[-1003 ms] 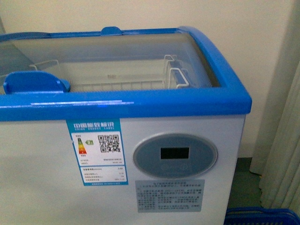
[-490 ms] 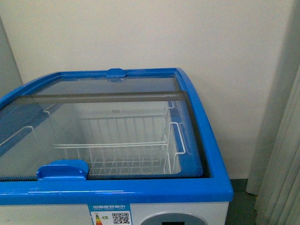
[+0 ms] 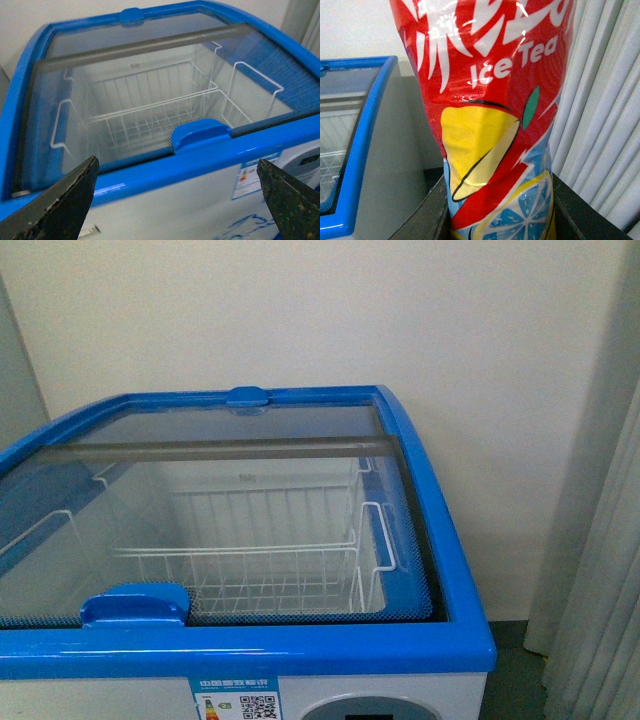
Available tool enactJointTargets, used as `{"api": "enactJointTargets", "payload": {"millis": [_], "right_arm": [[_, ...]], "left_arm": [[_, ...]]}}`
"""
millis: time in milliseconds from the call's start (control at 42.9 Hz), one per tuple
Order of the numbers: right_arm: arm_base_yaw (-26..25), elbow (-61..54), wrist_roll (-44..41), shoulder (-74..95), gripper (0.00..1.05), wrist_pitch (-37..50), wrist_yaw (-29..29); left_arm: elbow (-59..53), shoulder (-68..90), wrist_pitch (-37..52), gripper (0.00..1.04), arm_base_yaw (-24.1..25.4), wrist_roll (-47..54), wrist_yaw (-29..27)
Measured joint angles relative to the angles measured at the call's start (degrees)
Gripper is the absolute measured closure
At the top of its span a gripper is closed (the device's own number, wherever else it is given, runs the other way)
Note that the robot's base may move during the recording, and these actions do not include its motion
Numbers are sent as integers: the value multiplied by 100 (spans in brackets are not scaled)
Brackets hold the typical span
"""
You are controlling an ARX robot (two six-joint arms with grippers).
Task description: Put drink in fridge
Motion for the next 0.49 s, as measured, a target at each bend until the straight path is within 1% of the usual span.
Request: {"api": "enactJointTargets", "payload": {"millis": [47,93,140,163,233,373,490], "right_arm": [[0,0,0,0,68,0,-4],[0,0,0,2,68,0,-4],[0,0,0,2,68,0,-4],[0,0,0,0,68,0,-2],[0,0,0,0,68,0,-2],[0,0,0,2,68,0,-2],[0,0,0,0,68,0,-4]], "left_arm": [[236,761,354,8,81,699,332],[428,1261,354,8,118,1397,721],[651,1753,160,8,142,2225,1097],[761,1974,146,8,142,2531,1213],[994,2345,149,8,101,3167,1311],[1488,2833,-131,8,-92,3950,1464],[1991,3268,-472,8,-302,4448,1445]]}}
